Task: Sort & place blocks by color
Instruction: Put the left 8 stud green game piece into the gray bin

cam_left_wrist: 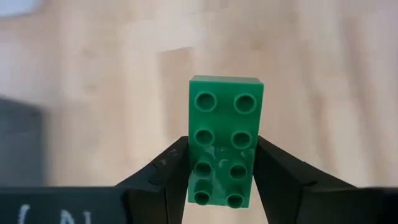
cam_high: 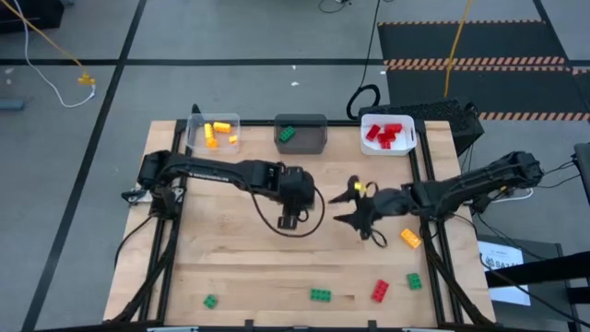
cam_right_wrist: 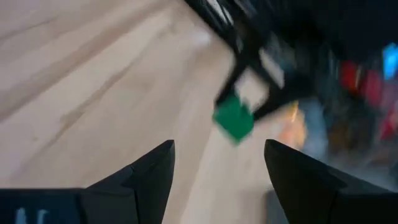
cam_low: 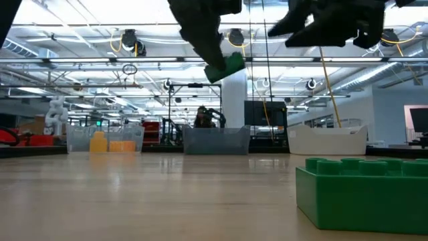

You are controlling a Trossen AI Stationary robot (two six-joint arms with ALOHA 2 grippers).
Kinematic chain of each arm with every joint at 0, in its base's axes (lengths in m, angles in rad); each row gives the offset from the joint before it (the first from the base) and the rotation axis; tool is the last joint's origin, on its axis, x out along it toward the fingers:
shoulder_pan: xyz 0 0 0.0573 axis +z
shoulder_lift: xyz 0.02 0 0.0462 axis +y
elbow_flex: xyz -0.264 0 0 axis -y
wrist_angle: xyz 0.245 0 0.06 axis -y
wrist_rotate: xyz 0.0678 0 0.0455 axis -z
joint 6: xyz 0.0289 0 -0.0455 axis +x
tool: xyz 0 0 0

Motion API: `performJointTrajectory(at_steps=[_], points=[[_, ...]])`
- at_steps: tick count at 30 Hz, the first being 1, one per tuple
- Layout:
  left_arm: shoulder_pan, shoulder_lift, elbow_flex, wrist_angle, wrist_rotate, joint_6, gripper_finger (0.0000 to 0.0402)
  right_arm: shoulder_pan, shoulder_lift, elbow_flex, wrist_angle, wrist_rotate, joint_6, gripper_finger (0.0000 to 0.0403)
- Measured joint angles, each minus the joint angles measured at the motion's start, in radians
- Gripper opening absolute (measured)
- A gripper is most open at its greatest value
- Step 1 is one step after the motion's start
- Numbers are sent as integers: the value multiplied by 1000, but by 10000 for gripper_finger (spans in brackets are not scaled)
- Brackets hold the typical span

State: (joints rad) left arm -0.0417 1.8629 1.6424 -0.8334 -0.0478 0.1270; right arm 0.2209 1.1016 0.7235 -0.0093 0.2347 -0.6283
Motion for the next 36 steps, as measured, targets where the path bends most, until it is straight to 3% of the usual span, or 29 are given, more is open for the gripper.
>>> performJointTrajectory(at_steps=[3, 6, 8, 12, 28, 36], points=[[19, 0, 0, 26, 153, -35, 156, 36, 42, 0, 105, -1, -209, 242], [41, 0, 0, 86, 313, -73, 146, 50, 114, 0, 199, 0, -308, 242], [51, 0, 0, 113, 363, -89, 143, 51, 159, 0, 231, 21, -329, 242], [57, 1, -1, 82, 359, -95, 150, 51, 205, 1, 263, 79, -331, 235], [41, 9, -3, 125, 362, -103, 153, 49, 208, 0, 323, 76, -304, 169], [44, 9, -5, 156, 369, -93, 161, 49, 207, 1, 292, 83, -265, 75]])
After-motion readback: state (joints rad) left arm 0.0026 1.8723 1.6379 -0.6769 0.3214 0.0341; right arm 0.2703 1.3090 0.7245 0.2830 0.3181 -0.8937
